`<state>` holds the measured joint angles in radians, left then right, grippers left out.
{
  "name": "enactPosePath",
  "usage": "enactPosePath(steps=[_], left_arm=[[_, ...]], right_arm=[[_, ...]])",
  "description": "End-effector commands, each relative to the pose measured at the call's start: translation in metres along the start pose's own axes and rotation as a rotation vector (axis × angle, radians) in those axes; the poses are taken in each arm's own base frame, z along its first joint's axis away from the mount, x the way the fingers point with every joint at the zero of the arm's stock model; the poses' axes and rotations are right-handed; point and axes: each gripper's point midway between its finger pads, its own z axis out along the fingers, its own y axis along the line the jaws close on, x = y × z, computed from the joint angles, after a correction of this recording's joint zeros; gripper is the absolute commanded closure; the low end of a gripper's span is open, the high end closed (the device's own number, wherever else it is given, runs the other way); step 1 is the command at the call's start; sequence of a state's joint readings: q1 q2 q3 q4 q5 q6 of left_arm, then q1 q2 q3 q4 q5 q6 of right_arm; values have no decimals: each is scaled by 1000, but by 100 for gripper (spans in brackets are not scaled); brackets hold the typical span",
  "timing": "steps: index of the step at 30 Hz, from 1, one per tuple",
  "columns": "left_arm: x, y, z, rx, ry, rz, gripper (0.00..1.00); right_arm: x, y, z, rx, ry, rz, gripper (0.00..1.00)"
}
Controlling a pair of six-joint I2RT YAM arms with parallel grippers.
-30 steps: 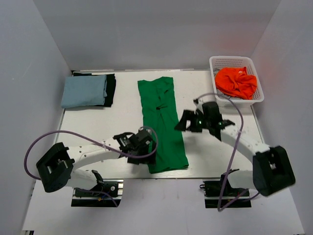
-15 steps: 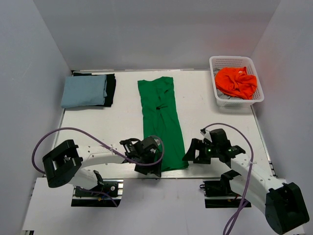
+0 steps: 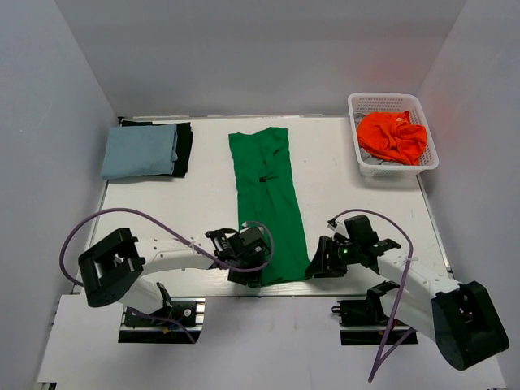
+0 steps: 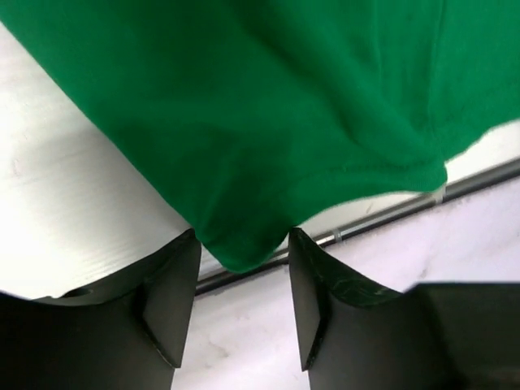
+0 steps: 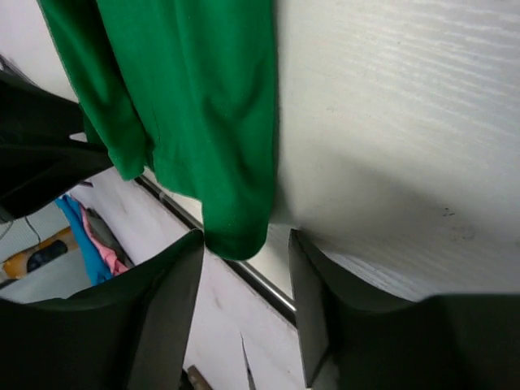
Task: Fold and stack the t-shirts
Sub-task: Grab the bottom of the folded rectangular tshirt with both arms, then fold the folded rectangular tshirt in 1/3 of the way
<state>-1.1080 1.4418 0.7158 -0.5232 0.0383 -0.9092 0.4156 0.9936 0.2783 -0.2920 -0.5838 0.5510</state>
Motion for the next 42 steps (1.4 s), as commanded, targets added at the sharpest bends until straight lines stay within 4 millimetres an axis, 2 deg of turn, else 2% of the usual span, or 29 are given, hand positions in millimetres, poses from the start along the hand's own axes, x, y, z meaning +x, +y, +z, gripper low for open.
enactPosePath(steps=[1,5,7,8,10,11,16,18,20,23,26,28,29,31,33,34,35,36,38,39,41,42], left_arm=[[3,58,19,-254,-15,14,42],[5,64,26,-290,0,17,56],[1,57,27,-277,3,25,74],[4,61,27,-292,15,26,88],[-2,52,24,-283,7,25,100],[-3,55,21,-302,8,27,100],[-25,32,-1,-250,-64,15,100],[-35,23,-7,-229,-85,5,100],[-44,25,-15,-248,-116,-2,100],[-68,16,-32,-283,-187,-9,100],[-84,11,-40,-308,-238,-16,100],[-96,14,-42,-345,-271,-14,100],[-104,9,-47,-346,-289,-15,100],[-118,17,-49,-398,-310,-28,100],[-138,16,-57,-406,-364,-54,100],[-146,23,-57,-426,-372,-67,100],[-157,20,-63,-420,-402,-84,100],[-164,24,-62,-448,-413,-81,100],[-188,26,-71,-459,-467,-100,100],[-193,28,-71,-464,-469,-99,100],[-220,29,-81,-459,-530,-115,100],[-228,29,-83,-454,-544,-114,100]], right_arm=[[7,-10,6,19,27,-1,52],[4,-11,9,23,24,-3,67],[3,-10,10,14,30,-5,86],[0,-3,10,-9,38,-18,100],[-3,2,9,-26,35,-47,100],[-8,8,7,-38,24,-62,100],[-37,37,-5,-75,-58,-144,100],[-45,41,-7,-72,-82,-155,100],[-54,50,-10,-84,-101,-174,100],[-72,62,-12,-87,-132,-195,100],[-95,75,-16,-88,-179,-217,100],[-109,81,-18,-77,-216,-232,100],[-117,83,-18,-73,-229,-232,100],[-134,96,-23,-77,-272,-257,100],[-141,96,-19,-67,-266,-253,100],[-151,101,-20,-67,-288,-267,100],[-161,108,-23,-69,-311,-280,100],[-166,106,-20,-58,-313,-274,100],[-185,118,-23,-72,-354,-290,100],[-193,119,-18,-74,-356,-293,100],[-203,122,-17,-68,-366,-293,100],[-218,125,-16,-52,-386,-302,100]])
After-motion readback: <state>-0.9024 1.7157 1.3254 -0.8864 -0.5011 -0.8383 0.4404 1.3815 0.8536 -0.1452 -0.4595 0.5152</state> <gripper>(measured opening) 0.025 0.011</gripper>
